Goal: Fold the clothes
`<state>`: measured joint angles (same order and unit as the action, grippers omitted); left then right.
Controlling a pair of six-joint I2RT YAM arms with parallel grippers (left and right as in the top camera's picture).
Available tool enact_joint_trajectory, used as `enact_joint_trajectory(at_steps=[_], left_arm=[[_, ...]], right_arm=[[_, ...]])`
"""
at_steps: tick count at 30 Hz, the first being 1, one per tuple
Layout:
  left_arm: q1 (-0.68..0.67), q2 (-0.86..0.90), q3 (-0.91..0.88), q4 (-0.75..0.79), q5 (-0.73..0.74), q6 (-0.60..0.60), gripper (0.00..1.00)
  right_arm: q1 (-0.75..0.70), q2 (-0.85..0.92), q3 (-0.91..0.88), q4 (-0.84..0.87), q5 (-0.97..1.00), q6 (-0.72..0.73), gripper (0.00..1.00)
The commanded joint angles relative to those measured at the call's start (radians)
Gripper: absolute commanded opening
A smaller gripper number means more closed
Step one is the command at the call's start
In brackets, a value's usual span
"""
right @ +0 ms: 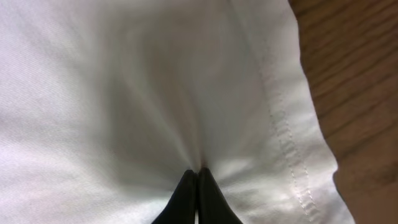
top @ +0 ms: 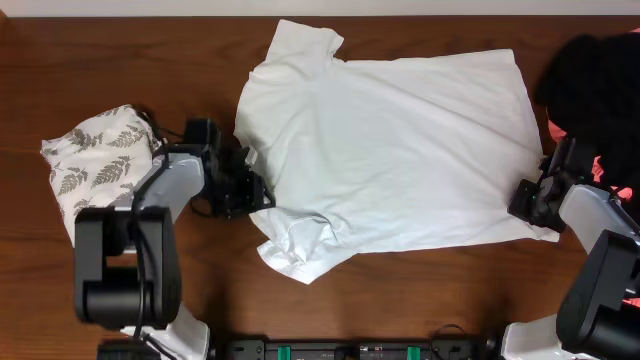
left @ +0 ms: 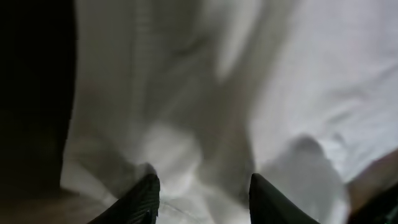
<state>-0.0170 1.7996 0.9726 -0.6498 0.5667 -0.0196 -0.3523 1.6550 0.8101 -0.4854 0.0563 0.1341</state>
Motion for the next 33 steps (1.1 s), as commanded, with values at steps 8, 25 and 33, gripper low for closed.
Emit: enact_joint_trajectory(at_steps=[8,25,33], left_arm=[[-0.002,0.063,-0.011,-0.037,-0.42,-0.235,0.45],[-0.001,0.063,0.006,0.101,-0.537,-0.274,0.51],[-0.002,-0.012,0.042,0.075,-0.536,-0.27,0.54]], right_arm=[[-0.018,0.043,-0.038,-0.019,0.044,0.007,0.02],[-0.018,0.043,-0.038,-0.027,0.043,0.007,0.02],[-0.018,0.043,-0.038,-0.031,0.04,0.007,0.02]])
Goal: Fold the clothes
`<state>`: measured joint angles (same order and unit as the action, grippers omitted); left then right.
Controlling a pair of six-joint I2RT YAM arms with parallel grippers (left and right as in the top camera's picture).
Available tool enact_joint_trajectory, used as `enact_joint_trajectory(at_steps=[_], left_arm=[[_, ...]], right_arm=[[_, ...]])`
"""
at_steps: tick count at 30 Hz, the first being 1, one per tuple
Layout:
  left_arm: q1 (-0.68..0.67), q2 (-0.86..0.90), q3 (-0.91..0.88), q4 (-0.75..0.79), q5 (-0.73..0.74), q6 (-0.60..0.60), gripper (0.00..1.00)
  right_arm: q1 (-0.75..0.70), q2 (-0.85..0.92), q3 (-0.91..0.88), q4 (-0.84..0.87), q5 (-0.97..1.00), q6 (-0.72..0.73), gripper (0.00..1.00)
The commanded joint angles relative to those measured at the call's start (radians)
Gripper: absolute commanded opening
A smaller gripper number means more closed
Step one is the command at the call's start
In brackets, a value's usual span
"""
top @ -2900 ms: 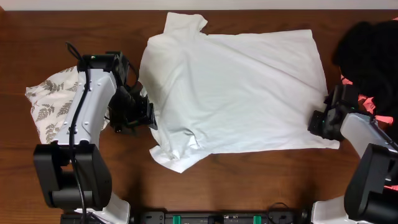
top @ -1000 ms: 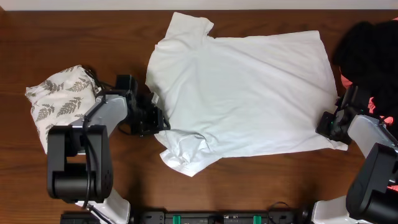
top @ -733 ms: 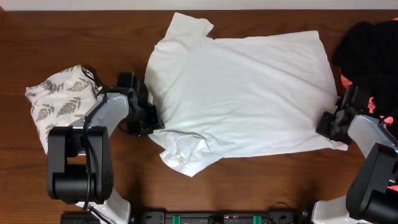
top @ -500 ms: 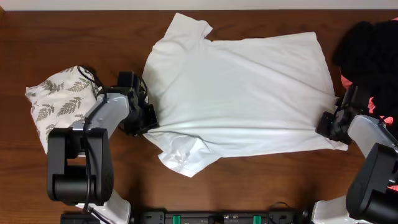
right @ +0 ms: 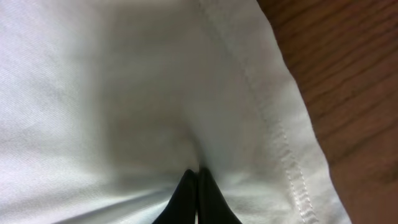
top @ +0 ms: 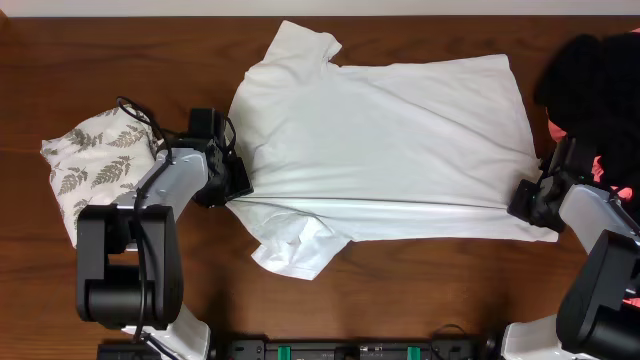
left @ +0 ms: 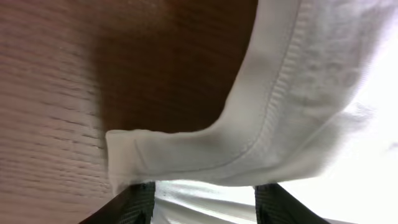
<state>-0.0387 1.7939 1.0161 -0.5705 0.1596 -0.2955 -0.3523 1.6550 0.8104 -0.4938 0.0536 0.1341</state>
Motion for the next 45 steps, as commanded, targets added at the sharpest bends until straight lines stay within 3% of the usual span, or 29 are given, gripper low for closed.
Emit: enact_joint_trajectory(at_steps=[1,11,17,22,27,34,40,45], left_arm=[[0.02,-0.019,-0.002,-0.011,-0.129,0.005,0.54],[0.02,-0.113,-0.002,-0.175,-0.113,0.005,0.54],[0.018,-0.241,-0.002,-0.247,0.096,0.005,0.54],[-0.046,-0.333,-0.006,-0.395,0.216,0.01,0.54],[-0.186,-0.364,-0.061,-0.49,0.215,0.069,0.53],[-0.375,-0.377,-0.192,-0.406,0.105,0.072,0.52],[-0.419,-0.377,-0.256,-0.343,-0.061,0.05,0.52],[-0.416,-0.376,-0.266,-0.303,-0.071,0.051,0.53]], right_arm=[[-0.018,0.043,-0.038,-0.023,0.043,0.007,0.02],[-0.017,0.043,-0.038,-0.022,0.042,0.007,0.02],[-0.017,0.043,-0.038,-0.021,0.025,0.007,0.02],[-0.017,0.043,-0.038,-0.018,0.025,0.007,0.03],[-0.017,0.043,-0.038,-0.017,0.025,0.006,0.03],[-0.017,0.043,-0.038,-0.015,0.025,0.006,0.04],[-0.017,0.043,-0.038,-0.014,0.025,0.006,0.04],[-0.017,0.043,-0.038,-0.015,0.024,0.006,0.04]])
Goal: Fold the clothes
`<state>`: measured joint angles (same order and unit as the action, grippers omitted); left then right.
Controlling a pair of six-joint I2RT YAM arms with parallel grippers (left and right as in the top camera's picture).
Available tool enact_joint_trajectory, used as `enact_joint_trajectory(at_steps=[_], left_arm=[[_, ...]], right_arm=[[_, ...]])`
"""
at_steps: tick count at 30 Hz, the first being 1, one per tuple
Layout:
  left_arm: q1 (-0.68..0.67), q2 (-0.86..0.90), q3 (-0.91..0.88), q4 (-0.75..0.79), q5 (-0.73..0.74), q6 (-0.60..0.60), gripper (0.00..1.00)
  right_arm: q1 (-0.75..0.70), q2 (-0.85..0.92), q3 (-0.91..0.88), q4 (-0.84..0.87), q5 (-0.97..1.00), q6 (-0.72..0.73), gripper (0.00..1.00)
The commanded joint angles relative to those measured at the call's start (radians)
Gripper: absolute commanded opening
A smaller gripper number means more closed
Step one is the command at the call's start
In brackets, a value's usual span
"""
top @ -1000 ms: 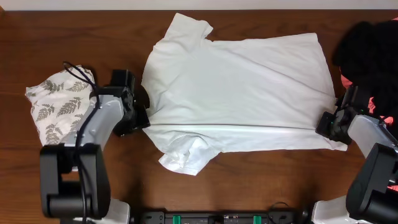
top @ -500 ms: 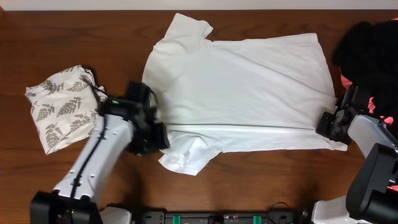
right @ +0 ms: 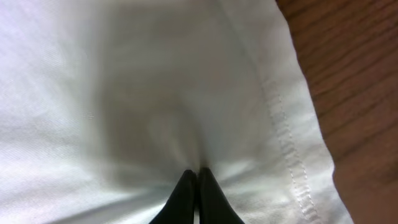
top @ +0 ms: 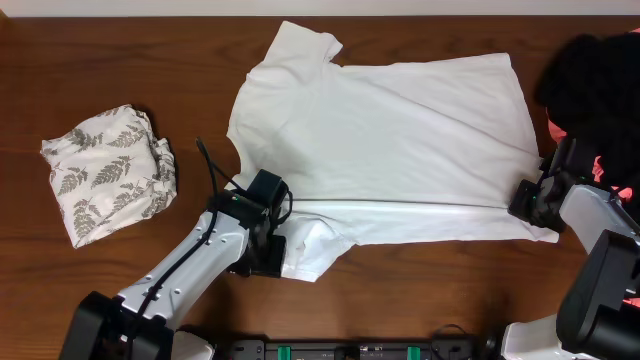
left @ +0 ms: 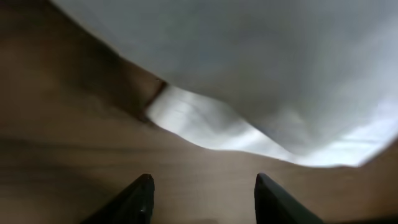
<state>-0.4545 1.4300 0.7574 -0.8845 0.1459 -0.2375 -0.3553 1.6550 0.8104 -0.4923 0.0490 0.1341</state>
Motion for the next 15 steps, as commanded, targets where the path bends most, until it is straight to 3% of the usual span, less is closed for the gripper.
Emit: enact_joint_trajectory(at_steps=[1,8,15], left_arm=[[0.0,-0.012,-0.007,0.02,-0.058,-0.007,0.54],[0.0,-0.01,-0.01,0.085,-0.057,-0.007,0.66],[0.0,0.026,-0.021,0.087,-0.027,-0.007,0.67]], right_arm=[[-0.014,0.043,-0.038,-0.017,0.029,0.006,0.04],[-0.014,0.043,-0.038,-0.021,0.029,0.006,0.04],[-0.014,0.043,-0.038,-0.019,0.029,0.006,0.04]])
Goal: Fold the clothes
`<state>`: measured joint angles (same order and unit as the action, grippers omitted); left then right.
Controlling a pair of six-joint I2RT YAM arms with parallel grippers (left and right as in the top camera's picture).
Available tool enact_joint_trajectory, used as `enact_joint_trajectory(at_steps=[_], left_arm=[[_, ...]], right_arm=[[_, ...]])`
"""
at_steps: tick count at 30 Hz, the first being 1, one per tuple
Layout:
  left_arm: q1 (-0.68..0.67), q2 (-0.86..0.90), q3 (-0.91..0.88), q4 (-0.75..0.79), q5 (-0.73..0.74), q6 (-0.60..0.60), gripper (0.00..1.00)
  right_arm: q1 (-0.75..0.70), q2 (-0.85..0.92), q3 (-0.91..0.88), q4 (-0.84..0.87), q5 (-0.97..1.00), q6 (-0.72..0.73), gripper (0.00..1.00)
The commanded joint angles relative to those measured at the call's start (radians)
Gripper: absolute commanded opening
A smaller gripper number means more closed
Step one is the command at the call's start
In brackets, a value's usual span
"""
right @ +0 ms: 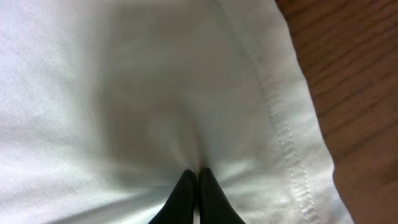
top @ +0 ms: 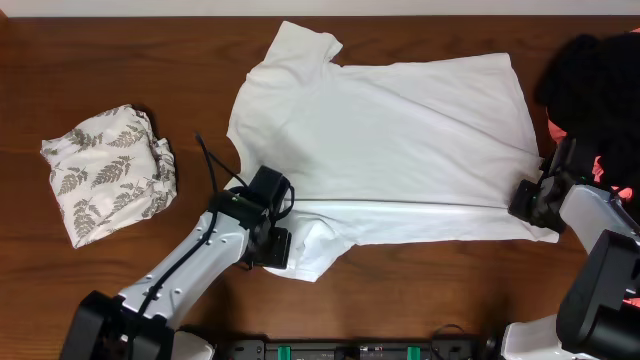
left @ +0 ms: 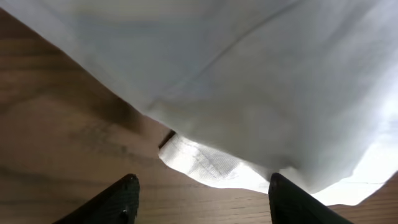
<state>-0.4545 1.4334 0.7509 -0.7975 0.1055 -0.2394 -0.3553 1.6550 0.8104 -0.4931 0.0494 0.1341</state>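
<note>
A white T-shirt [top: 390,140] lies spread on the wooden table [top: 150,60], collar side to the left, with a straight crease along its near part. My left gripper [top: 272,246] sits at the near-left sleeve [top: 312,250]. In the left wrist view, the left gripper [left: 202,205] is open over bare wood, and the sleeve edge [left: 205,163] lies just ahead of the fingertips [left: 127,198]. My right gripper [top: 530,200] is at the shirt's right hem. In its wrist view the right gripper [right: 198,190] is shut on white fabric beside the stitched hem [right: 283,134].
A folded leaf-print cloth [top: 105,170] lies at the left. A black garment [top: 595,75] with something red [top: 612,168] under it is piled at the right edge, close behind my right arm. Bare wood runs along the front edge.
My left gripper has shifted slightly toward the near-left sleeve, whose edge now fills more of the left wrist view. The shirt and the right gripper have not moved.
My left gripper was first at the shirt's left edge, with the cloth wrinkled. Then the shirt lay flatter, with a taut crease running between both grippers. Later the left gripper stood open by the near-left sleeve, where it still is. The right stayed shut on the hem throughout.
</note>
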Motion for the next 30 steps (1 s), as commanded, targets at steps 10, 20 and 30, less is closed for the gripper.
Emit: enact_joint_trajectory(at_steps=[10,20,30], left_arm=[[0.0,0.147,-0.015,0.047,0.036,0.003,0.68],[0.0,0.198,-0.015,0.052,0.044,0.003,0.25],[-0.001,0.165,-0.011,0.043,0.051,0.015,0.06]], right_arm=[[-0.014,0.043,-0.038,-0.019,0.029,0.006,0.05],[-0.014,0.043,-0.038,-0.019,0.029,0.006,0.05],[-0.014,0.043,-0.038,-0.019,0.029,0.006,0.05]])
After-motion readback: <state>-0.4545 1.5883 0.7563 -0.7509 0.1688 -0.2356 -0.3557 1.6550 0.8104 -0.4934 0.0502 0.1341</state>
